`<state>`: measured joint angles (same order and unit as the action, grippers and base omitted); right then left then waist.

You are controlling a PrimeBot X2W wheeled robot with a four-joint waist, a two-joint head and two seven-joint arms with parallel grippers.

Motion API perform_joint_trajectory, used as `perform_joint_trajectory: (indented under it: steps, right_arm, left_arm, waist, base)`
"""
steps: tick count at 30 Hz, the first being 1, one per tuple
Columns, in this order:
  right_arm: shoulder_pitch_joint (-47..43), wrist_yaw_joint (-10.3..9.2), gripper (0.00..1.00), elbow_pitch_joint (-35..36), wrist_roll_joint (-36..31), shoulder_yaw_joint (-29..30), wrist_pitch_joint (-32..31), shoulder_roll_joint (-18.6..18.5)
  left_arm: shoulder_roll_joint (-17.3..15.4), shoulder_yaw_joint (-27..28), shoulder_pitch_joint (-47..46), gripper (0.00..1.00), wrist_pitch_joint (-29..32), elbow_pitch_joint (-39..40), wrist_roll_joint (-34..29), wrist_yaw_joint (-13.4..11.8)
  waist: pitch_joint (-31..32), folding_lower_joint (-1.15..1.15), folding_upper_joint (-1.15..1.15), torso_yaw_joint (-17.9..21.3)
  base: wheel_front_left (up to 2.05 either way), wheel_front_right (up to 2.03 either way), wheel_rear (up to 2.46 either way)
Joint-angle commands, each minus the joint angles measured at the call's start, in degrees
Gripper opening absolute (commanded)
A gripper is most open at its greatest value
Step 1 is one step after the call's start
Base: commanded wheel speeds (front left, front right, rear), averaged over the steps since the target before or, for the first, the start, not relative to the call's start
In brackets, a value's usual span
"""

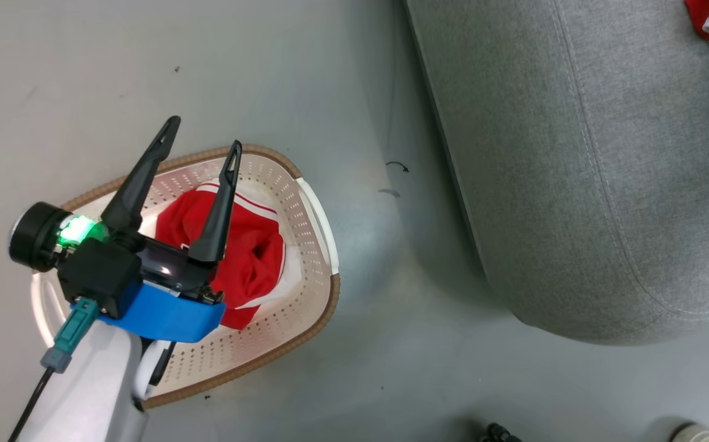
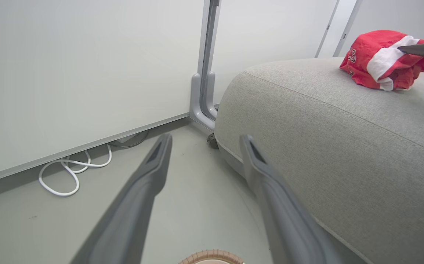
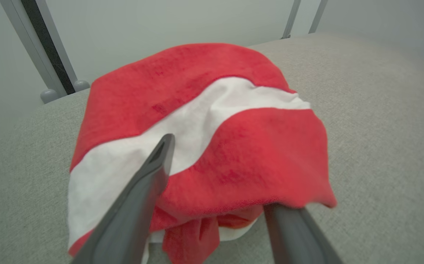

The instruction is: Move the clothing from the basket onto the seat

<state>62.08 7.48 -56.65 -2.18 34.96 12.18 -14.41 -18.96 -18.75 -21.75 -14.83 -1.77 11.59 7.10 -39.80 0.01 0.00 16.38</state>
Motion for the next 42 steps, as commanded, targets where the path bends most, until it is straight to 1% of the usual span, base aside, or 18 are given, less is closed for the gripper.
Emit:
perform_joint_trajectory:
  steps: [1, 6, 12, 14, 15, 16, 22, 26, 28, 29, 36, 42]
  right_arm:
    - [0.24, 0.03, 1.00, -0.54, -0.76, -0.06, 0.49, -0.34]
    - [-2.06, 0.03, 1.00, -1.98, -1.36, -0.73, 1.65, -0.32]
    - [-6.56, 0.03, 1.00, -1.94, -0.60, -2.72, 2.77, 1.71]
    - [-9.47, 0.03, 1.00, -0.98, -0.10, -4.31, 2.99, 2.88]
    - [-9.47, 0.03, 1.00, -0.98, -0.10, -4.31, 2.99, 2.88]
    - [-11.42, 0.03, 1.00, 0.21, 0.60, -5.49, 3.03, 3.64]
    - [-19.28, 0.03, 1.00, 6.95, 3.15, -9.99, 3.02, 6.22]
    - [-24.91, 0.03, 1.00, 13.04, 4.48, -13.12, 3.03, 7.52]
    - [-28.24, 0.03, 1.00, 16.64, 4.14, -15.07, 3.03, 8.21]
    - [-28.24, 0.03, 1.00, 16.64, 4.14, -15.07, 3.03, 8.21]
    - [-38.78, 0.03, 1.00, 29.10, 5.78, -19.97, 3.03, 10.49]
    - [-45.39, 0.03, 1.00, 34.58, 7.45, -23.56, 2.72, 11.37]
  left_arm:
    - [0.45, -0.05, -0.77, 1.00, -0.34, -0.43, 0.17, 0.00]
    - [2.45, 0.11, -0.17, 1.00, -0.41, -2.13, 1.00, 0.00]
    - [5.23, 2.32, 2.60, 1.00, -0.43, -3.72, 1.85, -0.22]
    - [6.60, 3.65, 4.49, 1.00, -0.44, -4.62, 2.14, -0.17]
    - [6.60, 3.65, 4.49, 1.00, -0.44, -4.62, 2.14, -0.17]
    - [7.45, 4.65, 5.71, 1.00, -0.44, -5.42, 2.53, -0.10]
    - [9.85, 7.55, 9.28, 1.00, -0.44, -8.07, 3.29, 0.10]
    - [11.18, 9.32, 11.49, 1.00, -0.44, -9.39, 3.43, 0.25]
    - [11.71, 10.40, 12.71, 1.00, -0.44, -9.97, 3.58, 0.31]
    - [11.71, 10.40, 12.71, 1.00, -0.44, -9.97, 3.58, 0.31]
    - [13.27, 13.33, 15.55, 1.00, -0.44, -11.59, 3.12, 0.46]
    - [13.89, 14.43, 16.63, 1.00, -0.44, -13.10, 2.76, 0.49]
  waist:
    - [1.09, -0.01, 0.00, -0.48]
    - [4.88, -0.01, 0.00, -1.45]
    - [11.15, -0.01, 0.00, -2.04]
    - [14.54, -0.01, 0.00, -2.36]
    - [14.54, -0.01, 0.00, -2.36]
    - [16.65, -0.01, 0.00, -2.59]
    - [22.41, -0.01, 0.00, -3.37]
    - [25.69, -0.01, 0.00, -4.04]
    - [27.15, -0.01, 0.00, -4.35]
    - [27.15, -0.01, 0.00, -4.35]
    - [30.79, -0.01, 0.00, -6.27]
    - [32.78, -0.01, 0.00, -8.71]
  base:
    - [0.00, 0.00, 0.00]
    - [0.00, 0.00, 0.00]
    - [0.00, 0.00, 0.00]
    - [0.00, 0.00, 0.00]
    - [0.00, 0.00, 0.00]
    - [0.00, 0.00, 0.00]
    - [0.00, 0.00, 0.00]
    - [0.00, 0.00, 0.00]
    - [0.00, 0.00, 0.00]
    - [0.00, 0.00, 0.00]
    - [0.00, 0.00, 0.00]
    - [0.00, 0.00, 0.00]
